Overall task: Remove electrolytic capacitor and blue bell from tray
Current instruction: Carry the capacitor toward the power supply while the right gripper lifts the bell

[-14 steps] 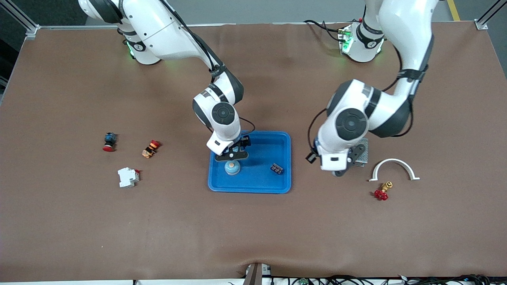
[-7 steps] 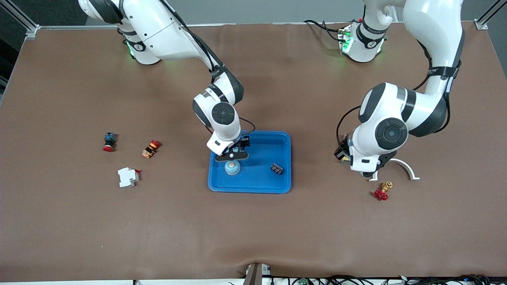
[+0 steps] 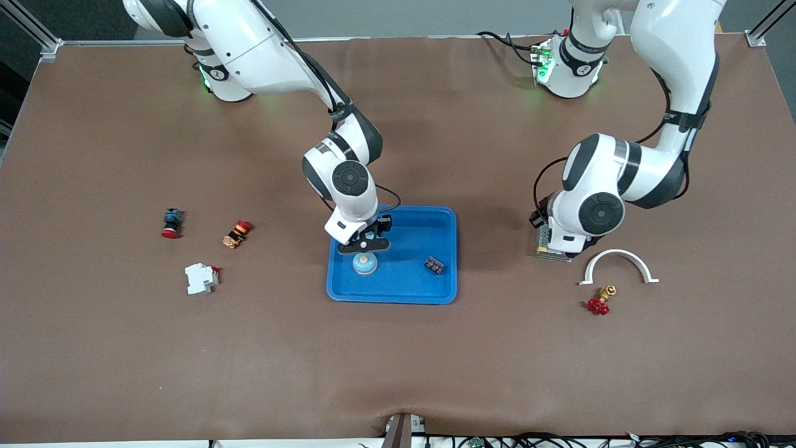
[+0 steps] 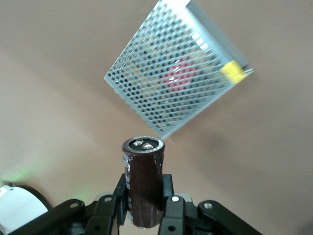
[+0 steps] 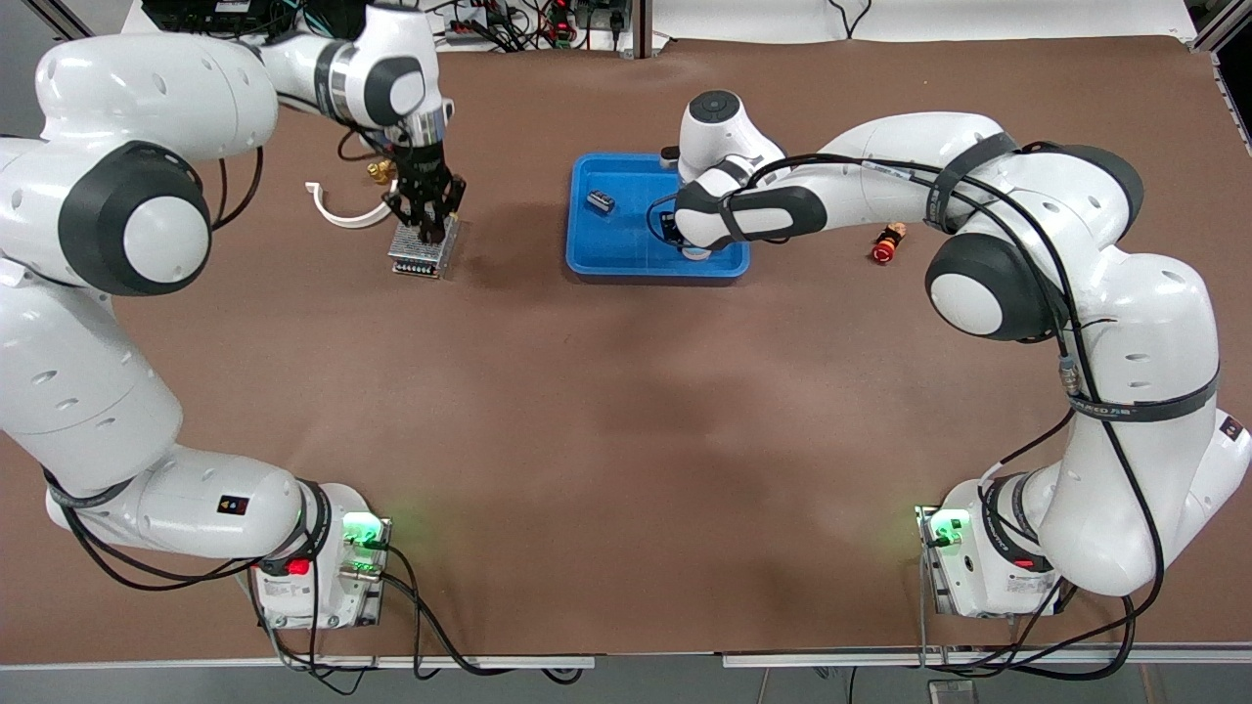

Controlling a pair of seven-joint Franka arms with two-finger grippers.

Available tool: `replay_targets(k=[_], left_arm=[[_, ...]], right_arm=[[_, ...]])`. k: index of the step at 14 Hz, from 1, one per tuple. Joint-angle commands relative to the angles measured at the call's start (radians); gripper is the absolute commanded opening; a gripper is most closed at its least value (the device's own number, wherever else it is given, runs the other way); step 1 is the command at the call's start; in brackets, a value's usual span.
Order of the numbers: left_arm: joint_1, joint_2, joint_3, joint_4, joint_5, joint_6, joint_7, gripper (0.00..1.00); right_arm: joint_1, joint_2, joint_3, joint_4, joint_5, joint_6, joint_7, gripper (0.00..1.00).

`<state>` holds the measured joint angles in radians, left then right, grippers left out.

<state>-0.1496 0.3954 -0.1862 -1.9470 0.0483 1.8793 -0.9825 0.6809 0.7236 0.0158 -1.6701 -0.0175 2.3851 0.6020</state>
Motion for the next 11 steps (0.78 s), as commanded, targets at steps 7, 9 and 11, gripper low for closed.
replay_targets(k=[7,9,11], left_arm=[[0.015,-0.104,-0.01,-0.302,0.071,0.196,-0.008,0.0],[0.018,-0.107,-0.01,-0.319,0.082,0.198,-0.007,0.0],[0.018,-0.104,-0.012,-0.337,0.082,0.242,-0.008,0.0]], right_arm=[[-0.023,-0.087,-0.01,0.018,0.005,-0.142,-0.125,0.49],[-0.059,-0.134,-0.01,0.024,0.005,-0.222,-0.206,0.49],[-0.112,-0.168,-0.01,0.036,0.007,-0.294,-0.313,0.49]])
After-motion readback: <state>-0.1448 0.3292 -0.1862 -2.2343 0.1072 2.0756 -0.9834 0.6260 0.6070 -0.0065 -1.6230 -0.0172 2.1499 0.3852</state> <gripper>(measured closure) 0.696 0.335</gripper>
